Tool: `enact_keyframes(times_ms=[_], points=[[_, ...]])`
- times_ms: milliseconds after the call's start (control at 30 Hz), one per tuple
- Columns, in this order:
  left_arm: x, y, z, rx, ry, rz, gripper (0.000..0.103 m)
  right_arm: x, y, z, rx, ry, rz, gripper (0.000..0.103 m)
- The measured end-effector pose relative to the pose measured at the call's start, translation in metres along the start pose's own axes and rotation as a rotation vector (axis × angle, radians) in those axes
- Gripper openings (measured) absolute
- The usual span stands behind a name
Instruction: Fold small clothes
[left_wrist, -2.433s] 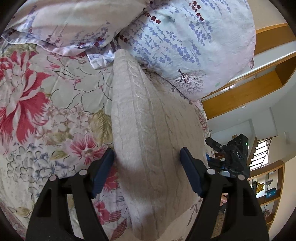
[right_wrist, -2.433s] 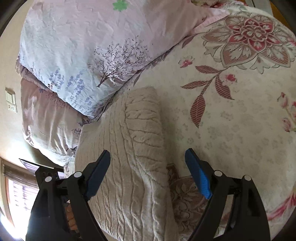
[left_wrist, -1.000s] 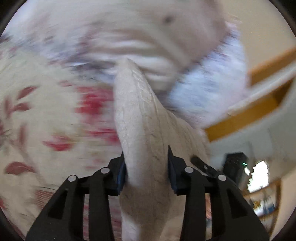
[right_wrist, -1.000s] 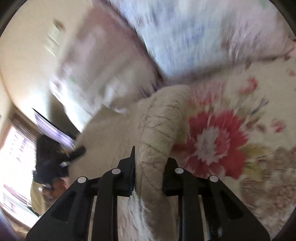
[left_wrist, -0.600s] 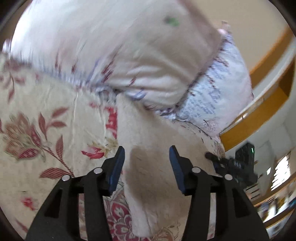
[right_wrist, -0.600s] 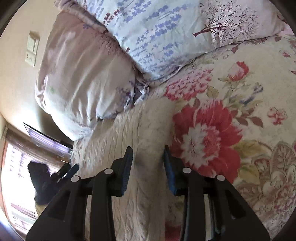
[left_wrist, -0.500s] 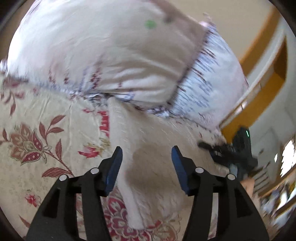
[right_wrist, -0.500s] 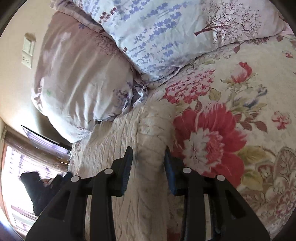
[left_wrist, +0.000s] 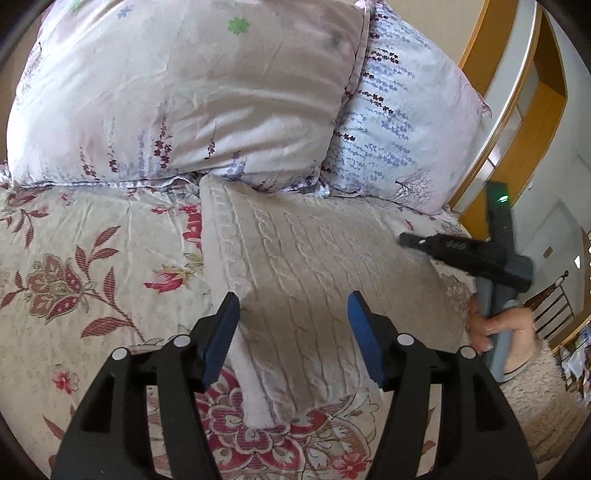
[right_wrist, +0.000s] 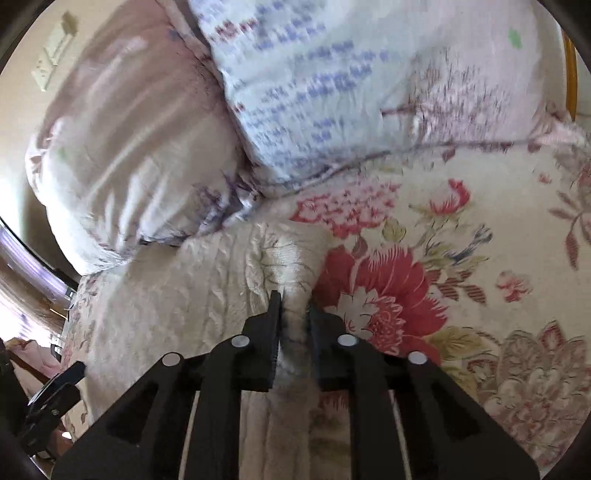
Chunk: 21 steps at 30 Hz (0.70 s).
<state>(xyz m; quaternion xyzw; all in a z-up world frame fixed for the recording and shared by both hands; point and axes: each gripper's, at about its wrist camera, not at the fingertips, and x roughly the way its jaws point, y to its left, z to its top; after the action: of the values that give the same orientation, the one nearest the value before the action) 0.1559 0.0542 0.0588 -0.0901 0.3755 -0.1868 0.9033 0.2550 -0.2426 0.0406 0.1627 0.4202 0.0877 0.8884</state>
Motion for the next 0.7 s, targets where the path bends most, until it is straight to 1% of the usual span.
enact_keyframes(times_ms=[33, 67, 167, 233, 333, 433, 500, 533, 567, 600, 633, 700], points=[[-0.002, 0.000, -0.002, 0.010, -0.004, 0.023, 0.061, -0.011, 0.002, -0.002, -0.015, -0.022, 0.025, 0.031], [-0.004, 0.000, -0.003, 0.018, -0.006, 0.039, 0.061, -0.021, 0.005, -0.006, -0.035, -0.036, 0.054, 0.035], [-0.007, 0.002, -0.007, 0.023, -0.003, 0.087, 0.061, -0.042, 0.015, -0.021, -0.106, -0.041, 0.120, 0.035], [-0.007, 0.006, -0.009, 0.012, 0.003, 0.090, 0.061, -0.047, 0.026, -0.030, -0.160, -0.026, 0.139, 0.035], [-0.008, 0.009, -0.012, 0.009, 0.012, 0.103, 0.061, -0.053, 0.037, -0.042, -0.227, -0.011, 0.124, 0.035], [-0.006, 0.009, -0.015, 0.020, 0.027, 0.116, 0.061, -0.058, 0.043, -0.050, -0.260, -0.011, 0.110, 0.035], [-0.003, 0.010, -0.017, 0.023, 0.047, 0.127, 0.061, -0.054, 0.047, -0.053, -0.273, -0.009, 0.092, 0.038], [0.000, 0.012, -0.019, 0.022, 0.064, 0.133, 0.061, -0.051, 0.048, -0.056, -0.287, -0.002, 0.066, 0.044], [0.003, 0.014, -0.022, 0.017, 0.081, 0.135, 0.062, -0.047, 0.048, -0.061, -0.296, 0.015, 0.042, 0.045], [0.006, 0.016, -0.023, 0.008, 0.094, 0.134, 0.065, -0.035, 0.047, -0.070, -0.306, 0.068, 0.005, 0.045], [0.011, 0.021, -0.026, -0.015, 0.120, 0.128, 0.066, -0.026, 0.045, -0.076, -0.316, 0.095, -0.029, 0.046], [0.016, 0.027, -0.029, -0.047, 0.143, 0.115, 0.070, -0.026, 0.048, -0.086, -0.363, 0.049, -0.070, 0.046]])
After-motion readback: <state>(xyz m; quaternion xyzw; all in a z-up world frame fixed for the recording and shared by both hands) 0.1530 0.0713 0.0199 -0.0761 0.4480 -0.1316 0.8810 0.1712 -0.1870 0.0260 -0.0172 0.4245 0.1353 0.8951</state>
